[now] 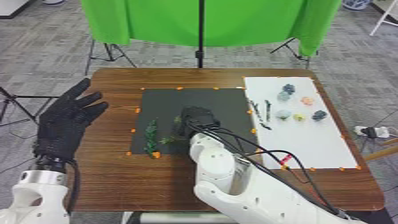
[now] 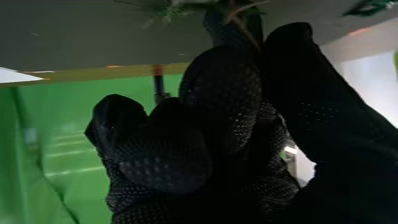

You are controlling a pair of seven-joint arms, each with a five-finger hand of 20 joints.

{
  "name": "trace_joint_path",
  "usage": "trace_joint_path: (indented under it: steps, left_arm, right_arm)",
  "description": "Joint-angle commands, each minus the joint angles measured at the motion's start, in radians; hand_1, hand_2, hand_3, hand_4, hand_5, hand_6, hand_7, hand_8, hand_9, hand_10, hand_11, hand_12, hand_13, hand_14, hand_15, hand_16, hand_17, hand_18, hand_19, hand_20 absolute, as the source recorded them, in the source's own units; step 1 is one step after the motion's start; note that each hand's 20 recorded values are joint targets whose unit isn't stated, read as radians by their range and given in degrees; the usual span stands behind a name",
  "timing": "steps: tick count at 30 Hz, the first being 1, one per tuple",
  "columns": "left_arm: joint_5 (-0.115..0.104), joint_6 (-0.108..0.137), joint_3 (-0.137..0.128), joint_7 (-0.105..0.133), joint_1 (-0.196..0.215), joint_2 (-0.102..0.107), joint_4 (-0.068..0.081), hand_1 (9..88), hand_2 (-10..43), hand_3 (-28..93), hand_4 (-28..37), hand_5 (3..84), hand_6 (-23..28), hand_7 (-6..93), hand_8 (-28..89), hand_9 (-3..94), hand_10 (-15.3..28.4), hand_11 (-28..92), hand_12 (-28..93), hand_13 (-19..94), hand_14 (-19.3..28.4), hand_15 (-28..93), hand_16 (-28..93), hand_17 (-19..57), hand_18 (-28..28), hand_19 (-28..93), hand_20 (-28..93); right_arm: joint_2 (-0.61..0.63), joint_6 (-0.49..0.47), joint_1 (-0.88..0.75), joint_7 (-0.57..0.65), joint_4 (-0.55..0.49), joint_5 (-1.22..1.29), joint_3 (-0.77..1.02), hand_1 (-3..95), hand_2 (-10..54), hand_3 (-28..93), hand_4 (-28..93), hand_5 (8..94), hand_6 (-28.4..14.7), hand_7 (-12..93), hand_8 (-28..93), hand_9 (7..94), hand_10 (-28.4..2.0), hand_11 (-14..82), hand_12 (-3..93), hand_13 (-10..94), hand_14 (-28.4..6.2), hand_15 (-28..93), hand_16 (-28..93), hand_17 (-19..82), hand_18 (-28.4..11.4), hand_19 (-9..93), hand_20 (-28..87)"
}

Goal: Arrange flowers

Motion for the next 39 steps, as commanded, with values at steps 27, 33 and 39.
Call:
trace_joint_path:
  steps: [27, 33, 39]
  left_arm:
    - [0.022, -0.035, 0.009, -0.05, -0.006, -0.039, 0.014, 25.6, 5.9, 79, -21.1, 35.9, 8.3, 13.5, -10, 34.9, 20.7, 26, 12, 27, 28.4, 55, -8, -6.7, 28.4, 64, -7]
    - [0.013, -0.023, 0.008, -0.031, 0.011, -0.041, 0.015, 25.6, 5.9, 79, -21.1, 35.9, 8.3, 13.5, -10, 34.9, 20.7, 26, 12, 27, 28.4, 55, -8, -6.7, 28.4, 64, -7]
    - [0.01, -0.011, 0.008, -0.018, 0.026, -0.034, 0.011, 25.6, 5.8, 79, -21.5, 35.8, 8.3, 13.5, -10, 34.9, 20.7, 26, 12, 27, 28.4, 55, -8, -6.7, 28.4, 64, -7]
  right_arm:
    - [0.019, 0.106, 0.001, 0.04, -0.038, -0.096, -0.012, 35.2, -0.9, 73, -25, 93.7, -0.1, 20, -14, 93.7, -10.7, 50.9, 16.5, 89, -10.4, 73, 20, 48, -28.4, 93, 53]
    - [0.095, 0.193, 0.007, 0.081, -0.102, -0.031, 0.096, 34.1, -2.2, 73, -24, 92.5, -1.2, 17, -13, 93.7, -11.2, 47.2, 17.4, 88, -10.0, 73, 20, 48, -28.4, 93, 53]
    - [0.223, 0.177, 0.002, 0.158, -0.119, 0.114, 0.223, 33.2, -3.8, 73, -23, 75.3, -4.5, 12, -11, 89.3, -15.4, 27.8, 17.1, 83, -10.9, 66, 18, 43, -28.4, 93, 40]
